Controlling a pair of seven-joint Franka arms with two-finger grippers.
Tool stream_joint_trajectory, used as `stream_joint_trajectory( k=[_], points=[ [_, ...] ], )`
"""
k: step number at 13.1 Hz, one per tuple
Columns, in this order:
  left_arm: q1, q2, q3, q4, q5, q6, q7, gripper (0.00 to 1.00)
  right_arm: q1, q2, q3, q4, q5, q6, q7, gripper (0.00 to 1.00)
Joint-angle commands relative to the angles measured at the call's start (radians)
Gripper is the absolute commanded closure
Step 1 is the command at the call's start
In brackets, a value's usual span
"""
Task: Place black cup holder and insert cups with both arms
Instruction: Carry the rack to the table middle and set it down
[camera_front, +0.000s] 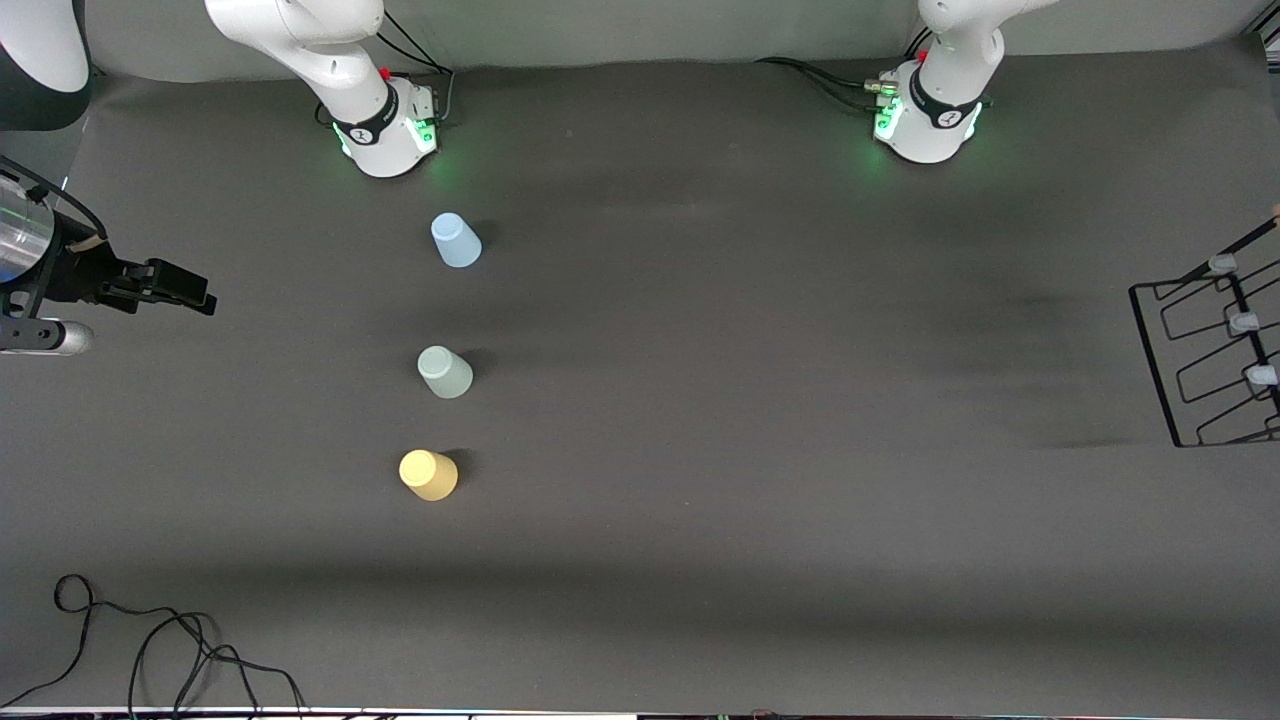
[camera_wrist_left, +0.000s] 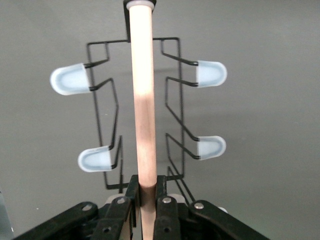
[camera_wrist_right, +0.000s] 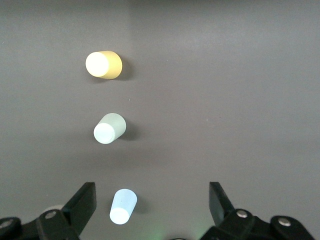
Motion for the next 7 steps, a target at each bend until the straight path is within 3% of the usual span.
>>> stream_joint_trajectory(
  k=[1, 4, 7],
  points=[
    [-0.1, 0.017, -0.073, 0.067, -0.011, -0.038, -0.138, 1.0, -0.001, -0.026, -0.003, -0.023, 0.014, 0.011, -0.018, 0.0],
    [-0.223, 0.04, -0.182, 0.111, -0.021, -0.027, -0.397, 1.0, -0.002, -0.026, -0.003, -0.023, 0.014, 0.011, -0.019, 0.0],
    [-0.379, 0.136, -0.253, 0.127, -0.141, 0.021, -0.684, 1.0, -0.002, -0.026, -0.003, -0.023, 0.014, 0.011, -0.018, 0.0]
  ],
)
